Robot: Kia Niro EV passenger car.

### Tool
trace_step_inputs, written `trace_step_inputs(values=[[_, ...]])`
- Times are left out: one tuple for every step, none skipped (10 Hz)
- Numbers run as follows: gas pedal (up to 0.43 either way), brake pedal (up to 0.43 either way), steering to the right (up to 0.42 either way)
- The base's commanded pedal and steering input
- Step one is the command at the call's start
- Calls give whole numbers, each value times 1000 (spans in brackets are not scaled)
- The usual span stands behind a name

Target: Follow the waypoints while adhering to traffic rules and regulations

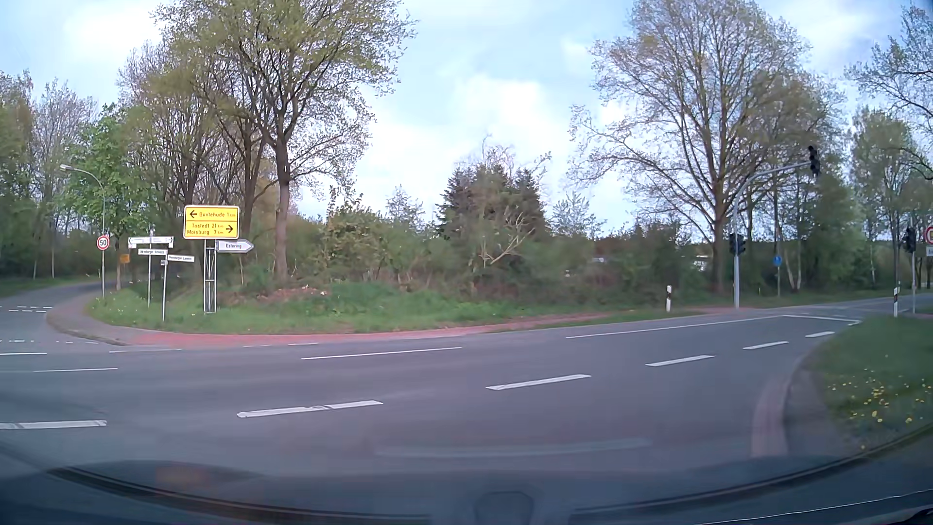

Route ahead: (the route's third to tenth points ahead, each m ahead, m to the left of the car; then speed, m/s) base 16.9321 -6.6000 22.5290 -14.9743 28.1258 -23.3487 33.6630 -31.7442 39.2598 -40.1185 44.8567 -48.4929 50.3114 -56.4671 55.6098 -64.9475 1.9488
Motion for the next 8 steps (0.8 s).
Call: trace_step_inputs(values=[[0,0,159],[0,0,161],[0,0,162],[0,0,164],[0,0,165],[0,0,168],[0,0,169],[0,0,170]])
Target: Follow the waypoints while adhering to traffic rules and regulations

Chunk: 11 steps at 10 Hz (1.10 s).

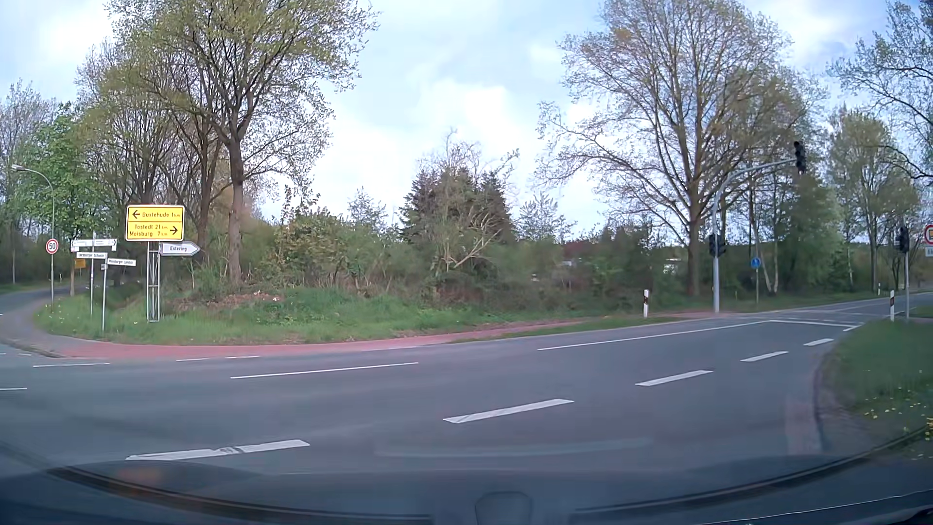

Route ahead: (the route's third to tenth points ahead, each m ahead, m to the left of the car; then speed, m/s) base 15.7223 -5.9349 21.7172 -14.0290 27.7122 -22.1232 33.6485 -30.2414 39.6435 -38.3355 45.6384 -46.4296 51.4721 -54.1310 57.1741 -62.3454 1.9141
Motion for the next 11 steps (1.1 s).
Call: trace_step_inputs(values=[[0,0,170],[0,0,171],[0,0,173],[0,0,175],[0,0,178],[0,0,182],[0,0,190],[0,0,193],[0,0,193],[20,0,194],[28,0,197]])
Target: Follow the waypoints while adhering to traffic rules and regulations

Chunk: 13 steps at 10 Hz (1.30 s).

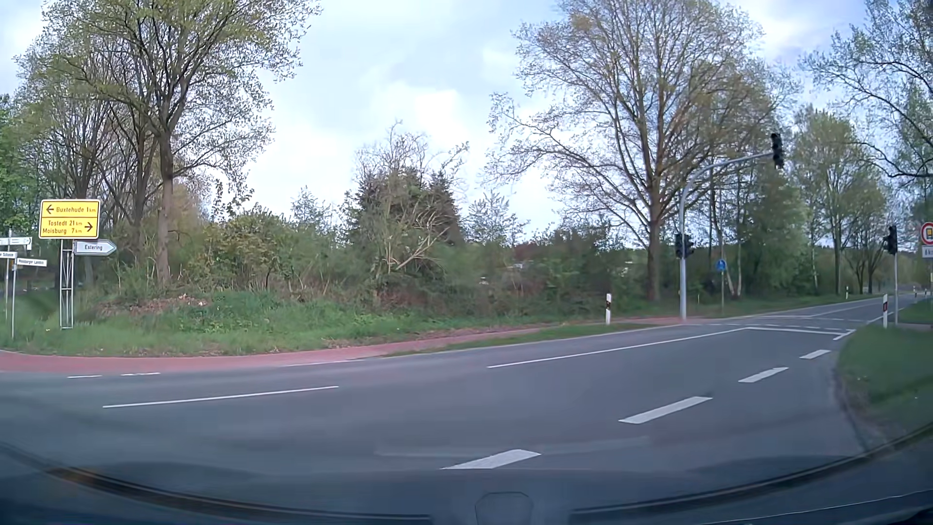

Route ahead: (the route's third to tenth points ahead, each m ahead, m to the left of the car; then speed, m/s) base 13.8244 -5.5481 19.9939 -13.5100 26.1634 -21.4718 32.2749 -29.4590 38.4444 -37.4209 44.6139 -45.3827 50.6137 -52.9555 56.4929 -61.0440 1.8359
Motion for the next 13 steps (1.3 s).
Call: trace_step_inputs(values=[[28,0,199],[28,0,200],[79,0,203],[79,0,207],[79,0,214],[79,0,218],[79,0,223],[87,0,231],[130,0,238],[130,0,241],[130,0,240],[98,0,235],[0,0,223]])
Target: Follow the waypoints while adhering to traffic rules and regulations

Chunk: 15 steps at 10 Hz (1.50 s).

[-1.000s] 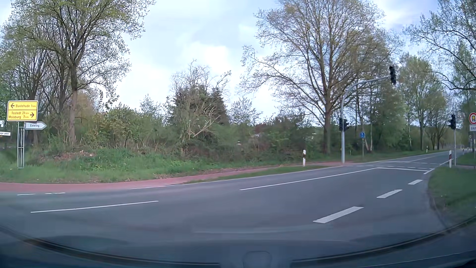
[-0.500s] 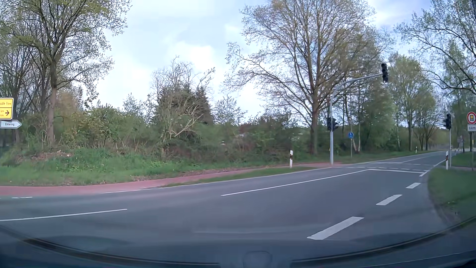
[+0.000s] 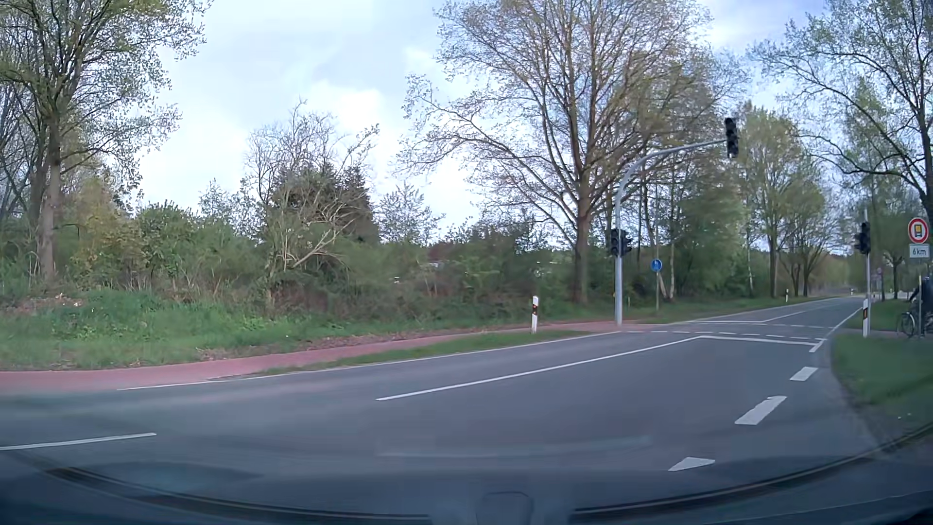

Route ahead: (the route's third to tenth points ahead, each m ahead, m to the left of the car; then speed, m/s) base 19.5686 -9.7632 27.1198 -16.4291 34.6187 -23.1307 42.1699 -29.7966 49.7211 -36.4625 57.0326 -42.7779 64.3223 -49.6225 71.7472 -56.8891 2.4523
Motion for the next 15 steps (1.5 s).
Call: trace_step_inputs(values=[[0,0,219],[0,0,219],[0,0,223],[0,0,227],[0,0,234],[0,0,235],[0,0,235],[0,0,230],[0,0,224],[0,0,224],[0,0,224],[0,0,223],[0,0,223],[0,0,223],[39,0,223]])
